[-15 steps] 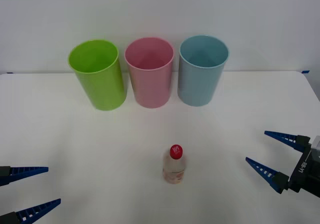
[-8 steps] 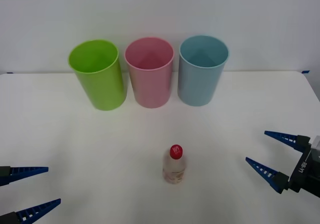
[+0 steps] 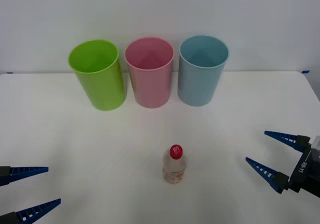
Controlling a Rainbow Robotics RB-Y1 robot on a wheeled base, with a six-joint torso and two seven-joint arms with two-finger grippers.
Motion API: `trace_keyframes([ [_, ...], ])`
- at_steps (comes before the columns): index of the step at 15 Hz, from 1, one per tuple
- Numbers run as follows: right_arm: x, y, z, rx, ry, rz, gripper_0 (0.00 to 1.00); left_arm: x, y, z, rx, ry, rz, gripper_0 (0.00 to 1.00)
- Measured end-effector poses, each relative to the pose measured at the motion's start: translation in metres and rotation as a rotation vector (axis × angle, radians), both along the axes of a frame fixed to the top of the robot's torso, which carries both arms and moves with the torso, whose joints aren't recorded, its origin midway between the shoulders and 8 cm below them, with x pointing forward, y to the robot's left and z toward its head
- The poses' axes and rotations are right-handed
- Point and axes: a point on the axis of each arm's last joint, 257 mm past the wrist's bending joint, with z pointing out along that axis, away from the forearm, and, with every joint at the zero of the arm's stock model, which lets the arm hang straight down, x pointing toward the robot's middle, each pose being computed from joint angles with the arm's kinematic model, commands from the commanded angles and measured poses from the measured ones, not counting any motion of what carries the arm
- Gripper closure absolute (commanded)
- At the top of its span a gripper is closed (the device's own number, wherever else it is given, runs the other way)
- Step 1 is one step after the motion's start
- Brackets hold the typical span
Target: Put cans in the blue bin and PET bottles in the pink bin and trash in the green bin.
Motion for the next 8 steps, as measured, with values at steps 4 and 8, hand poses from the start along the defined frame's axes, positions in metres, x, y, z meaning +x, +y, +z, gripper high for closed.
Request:
trace_keyframes([
  [4,0.0,0.0,0.0,0.0,0.0,0.0,0.0,0.0,0.0,0.0,0.0,0.0,0.0,0.0],
  [8,0.0072,0.0046,0.004,0.025,-0.02,-0.011,0.0,0.0,0.0,0.0,0.0,0.0,0.0,0.0],
])
